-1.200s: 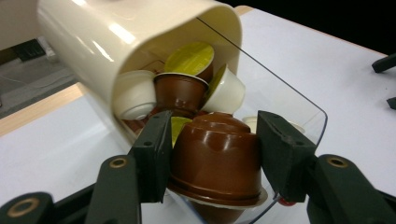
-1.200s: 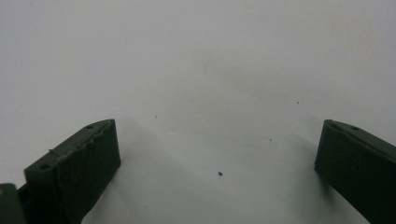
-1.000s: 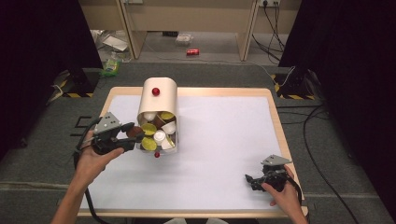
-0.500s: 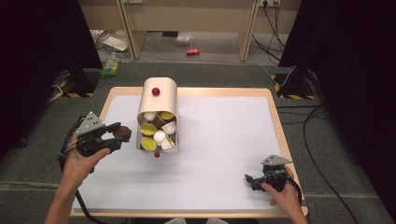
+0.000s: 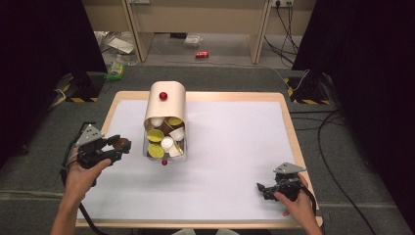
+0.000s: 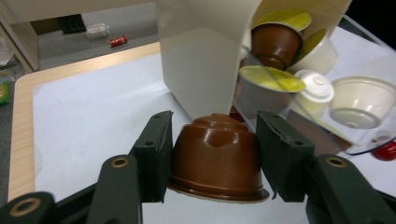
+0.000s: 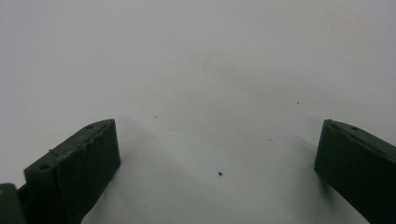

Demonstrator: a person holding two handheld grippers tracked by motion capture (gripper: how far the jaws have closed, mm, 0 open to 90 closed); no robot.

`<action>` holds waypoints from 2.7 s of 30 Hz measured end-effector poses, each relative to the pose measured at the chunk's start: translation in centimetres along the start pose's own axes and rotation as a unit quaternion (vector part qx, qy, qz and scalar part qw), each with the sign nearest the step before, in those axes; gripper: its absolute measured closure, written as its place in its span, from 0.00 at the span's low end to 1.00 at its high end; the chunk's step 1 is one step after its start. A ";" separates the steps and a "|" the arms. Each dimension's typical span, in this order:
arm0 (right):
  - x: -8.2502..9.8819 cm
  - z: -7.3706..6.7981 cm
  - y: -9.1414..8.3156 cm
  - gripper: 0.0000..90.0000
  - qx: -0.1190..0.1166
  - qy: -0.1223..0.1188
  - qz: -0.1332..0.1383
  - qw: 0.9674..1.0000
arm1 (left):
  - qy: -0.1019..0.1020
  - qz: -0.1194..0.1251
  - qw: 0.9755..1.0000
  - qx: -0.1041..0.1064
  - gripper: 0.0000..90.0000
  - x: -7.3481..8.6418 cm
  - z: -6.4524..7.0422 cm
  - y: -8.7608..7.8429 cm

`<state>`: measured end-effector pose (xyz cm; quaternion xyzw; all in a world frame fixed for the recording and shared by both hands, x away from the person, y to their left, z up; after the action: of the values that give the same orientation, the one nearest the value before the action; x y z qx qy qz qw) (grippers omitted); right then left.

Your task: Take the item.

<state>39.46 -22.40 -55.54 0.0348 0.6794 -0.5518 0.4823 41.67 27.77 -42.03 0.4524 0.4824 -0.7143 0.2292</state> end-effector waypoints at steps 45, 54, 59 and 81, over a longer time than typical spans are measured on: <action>0.0 0.0 0.0 0.01 0.002 -0.004 0.002 1.000 | -0.043 -0.037 0.996 -0.067 0.53 7.7 -4.1 6.8; 0.0 0.0 0.0 0.01 0.002 -0.004 0.002 1.000 | -0.045 -0.037 0.996 -0.068 0.53 8.1 -4.3 6.8; 0.0 0.0 0.0 0.01 0.002 -0.004 0.002 1.000 | -0.050 -0.038 0.996 -0.067 0.53 8.2 -4.3 6.7; 0.0 0.0 0.0 0.01 0.002 -0.004 0.002 1.000 | -0.063 -0.044 0.994 -0.077 0.45 9.0 -4.4 5.1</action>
<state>39.46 -22.40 -55.51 0.0350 0.6760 -0.5526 0.4863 43.03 30.49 -52.83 0.3654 0.5403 -0.7115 0.2615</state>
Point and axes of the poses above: each handheld gripper's, and its own axes: y roughly forward along the jaws, x roughly out of its underside, z roughly to its right, the point moved 8 cm from there along y, roughly forward along the jaws, and after that the axes turned 5 degrees about -y, right-handed, at the moved point
